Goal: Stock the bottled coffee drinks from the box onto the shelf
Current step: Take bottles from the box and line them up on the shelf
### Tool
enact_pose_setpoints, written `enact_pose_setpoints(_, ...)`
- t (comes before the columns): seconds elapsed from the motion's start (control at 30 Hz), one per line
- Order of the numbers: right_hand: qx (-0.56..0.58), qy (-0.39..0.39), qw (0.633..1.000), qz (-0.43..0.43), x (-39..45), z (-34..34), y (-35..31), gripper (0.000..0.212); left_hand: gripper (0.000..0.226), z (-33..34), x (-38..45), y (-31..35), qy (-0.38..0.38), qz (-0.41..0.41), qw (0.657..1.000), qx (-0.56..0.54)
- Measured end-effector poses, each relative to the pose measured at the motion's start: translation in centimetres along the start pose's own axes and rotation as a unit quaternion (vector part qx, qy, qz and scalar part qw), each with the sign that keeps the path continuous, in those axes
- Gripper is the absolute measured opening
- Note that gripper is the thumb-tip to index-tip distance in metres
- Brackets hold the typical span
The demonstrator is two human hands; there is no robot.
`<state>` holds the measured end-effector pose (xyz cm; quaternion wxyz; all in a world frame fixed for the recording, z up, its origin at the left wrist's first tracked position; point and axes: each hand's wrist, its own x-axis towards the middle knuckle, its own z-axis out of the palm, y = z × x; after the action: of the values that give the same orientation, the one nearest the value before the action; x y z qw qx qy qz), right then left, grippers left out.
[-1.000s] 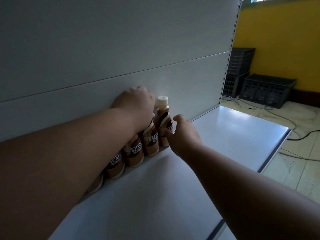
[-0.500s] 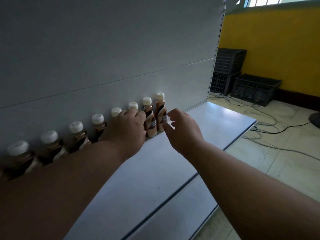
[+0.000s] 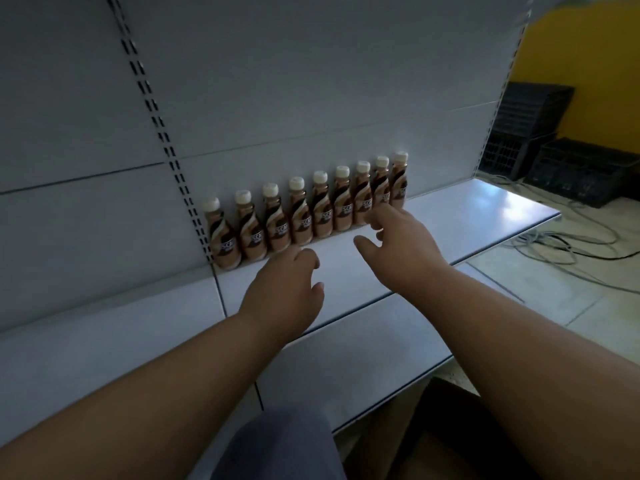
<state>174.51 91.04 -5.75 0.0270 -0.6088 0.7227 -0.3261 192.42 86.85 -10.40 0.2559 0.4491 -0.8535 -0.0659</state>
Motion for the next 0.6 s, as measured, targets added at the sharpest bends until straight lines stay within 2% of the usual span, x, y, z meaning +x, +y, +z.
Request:
enact_pose_setpoints(0.3,0.014,-0.040,0.999,-0.028,0.7,7.9,-4.0,0.034,0.026,-0.8,-0.9,-7.1,0.021,-0.051,0.998,-0.011)
enact_pose_setpoints(0.4,0.005,-0.063,0.997,-0.054,3.4,10.4,-5.3,0.024,0.013,-1.5,1.0,-10.5,0.046,-0.076,0.996,-0.021)
enact_pose_setpoints(0.47,-0.010,-0.069,0.994,-0.081,5.7,11.5,-6.4,0.016,0.010,-2.0,3.1,-12.8,0.076,-0.120,0.990,-0.026)
enact_pose_setpoints(0.53,-0.029,-0.066,0.991,-0.112,8.4,12.4,-7.7,0.016,0.014,-2.4,5.5,-15.0,0.103,-0.179,0.977,-0.050)
enact_pose_setpoints(0.6,-0.045,-0.057,0.989,-0.132,11.4,13.5,-9.0,0.016,0.020,-2.6,8.0,-16.8,0.137,-0.205,0.967,-0.064)
